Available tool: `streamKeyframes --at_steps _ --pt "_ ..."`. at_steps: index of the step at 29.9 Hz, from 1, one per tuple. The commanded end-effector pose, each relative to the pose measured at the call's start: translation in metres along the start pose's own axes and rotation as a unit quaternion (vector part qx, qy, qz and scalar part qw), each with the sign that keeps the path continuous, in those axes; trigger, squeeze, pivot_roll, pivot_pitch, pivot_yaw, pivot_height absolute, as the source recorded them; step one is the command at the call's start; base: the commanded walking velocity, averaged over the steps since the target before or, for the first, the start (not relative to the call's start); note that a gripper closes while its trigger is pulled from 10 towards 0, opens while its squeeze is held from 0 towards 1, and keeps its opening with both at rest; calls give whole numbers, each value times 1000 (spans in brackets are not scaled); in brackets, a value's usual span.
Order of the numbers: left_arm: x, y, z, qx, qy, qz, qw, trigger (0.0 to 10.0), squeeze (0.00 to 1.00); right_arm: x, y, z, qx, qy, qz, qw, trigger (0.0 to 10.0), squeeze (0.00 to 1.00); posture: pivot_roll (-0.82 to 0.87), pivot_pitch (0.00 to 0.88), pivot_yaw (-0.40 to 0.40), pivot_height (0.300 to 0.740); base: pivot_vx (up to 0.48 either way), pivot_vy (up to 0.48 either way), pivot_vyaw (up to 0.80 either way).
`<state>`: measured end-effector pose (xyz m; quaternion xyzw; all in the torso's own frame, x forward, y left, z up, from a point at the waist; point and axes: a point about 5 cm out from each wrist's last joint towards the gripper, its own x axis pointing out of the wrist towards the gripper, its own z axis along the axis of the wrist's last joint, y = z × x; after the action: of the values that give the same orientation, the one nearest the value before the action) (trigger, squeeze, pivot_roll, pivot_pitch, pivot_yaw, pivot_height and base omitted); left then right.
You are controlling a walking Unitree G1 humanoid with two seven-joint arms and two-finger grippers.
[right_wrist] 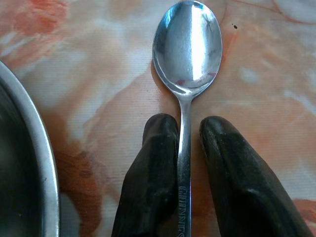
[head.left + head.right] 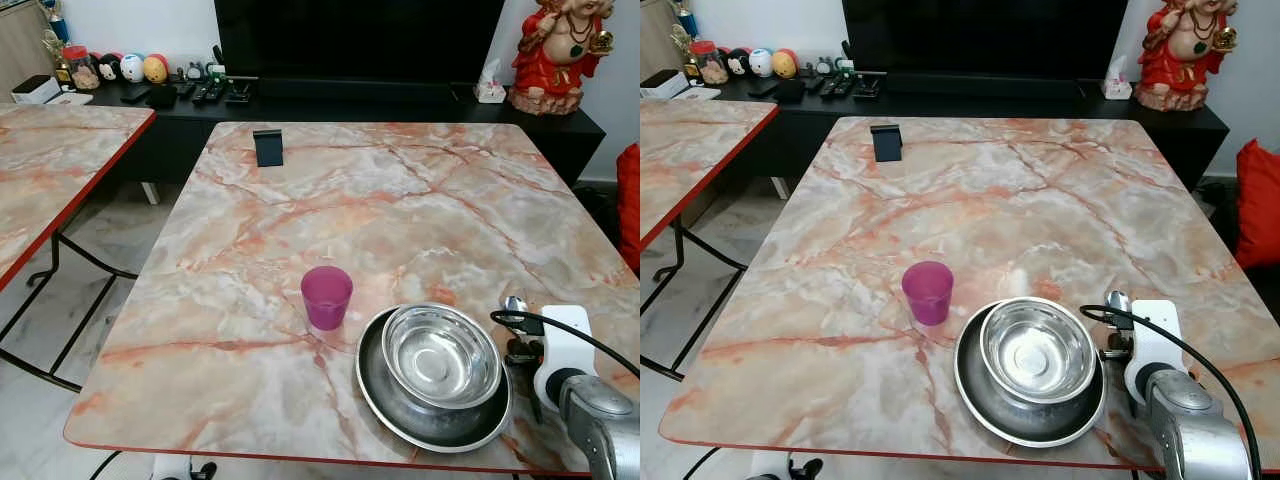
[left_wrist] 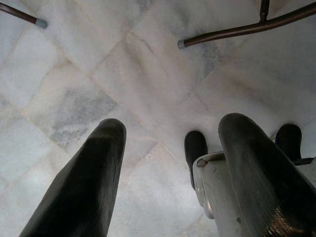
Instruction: Setting the table
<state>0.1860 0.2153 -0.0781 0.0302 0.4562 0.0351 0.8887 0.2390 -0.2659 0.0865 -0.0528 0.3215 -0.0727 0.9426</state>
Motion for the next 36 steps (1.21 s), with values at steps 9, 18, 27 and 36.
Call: streamKeyframes --at_steps 9,18,27,36 --pt "-1 4 -4 14 15 1 1000 10000 0 3 0 -1 -4 1 -5 1000 10000 0 -13 0 17 740 0 0 0" --pt "-1 7 -6 16 19 3 1000 10000 0 3 0 4 2 -9 -5 1000 10000 0 -13 0 18 740 0 0 0" --pt "-1 2 -9 17 22 -1 1000 10000 0 2 1 14 16 -32 2 999 10000 0 -15 0 18 740 0 0 0" --pt "1 -3 1 17 13 -5 1000 10000 0 2 -1 18 14 -37 -4 999 10000 0 -16 0 18 740 0 0 0"
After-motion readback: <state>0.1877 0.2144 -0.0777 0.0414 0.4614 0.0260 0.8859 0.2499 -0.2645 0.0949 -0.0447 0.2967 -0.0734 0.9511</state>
